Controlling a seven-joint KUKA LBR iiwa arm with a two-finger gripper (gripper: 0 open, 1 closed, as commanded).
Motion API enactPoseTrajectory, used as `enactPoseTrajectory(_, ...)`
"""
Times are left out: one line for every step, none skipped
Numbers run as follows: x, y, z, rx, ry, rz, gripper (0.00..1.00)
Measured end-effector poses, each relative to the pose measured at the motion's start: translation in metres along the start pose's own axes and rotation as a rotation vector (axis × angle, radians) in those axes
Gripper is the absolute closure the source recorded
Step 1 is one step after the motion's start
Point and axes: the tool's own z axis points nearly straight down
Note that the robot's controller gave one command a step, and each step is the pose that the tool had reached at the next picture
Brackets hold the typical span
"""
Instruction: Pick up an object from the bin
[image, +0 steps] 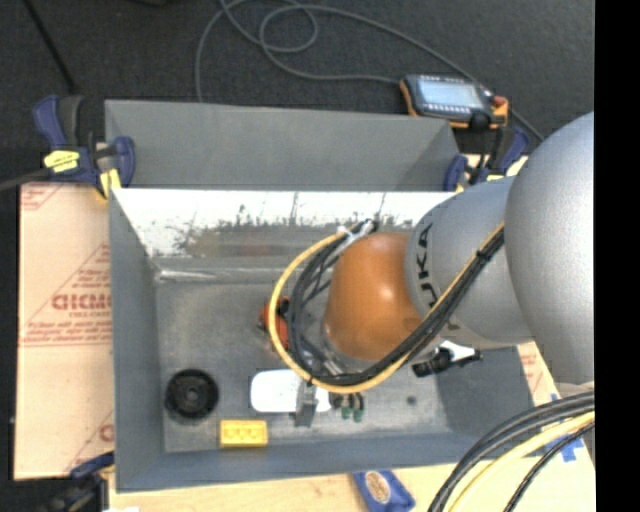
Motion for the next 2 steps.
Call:
enactPoseTrajectory(0.0, 0.0, -0.013, 0.001, 0.001, 0.0, 1.0)
enactPoseTrajectory(0.0, 0.0, -0.028, 0.0, 0.001, 0.0, 1.0)
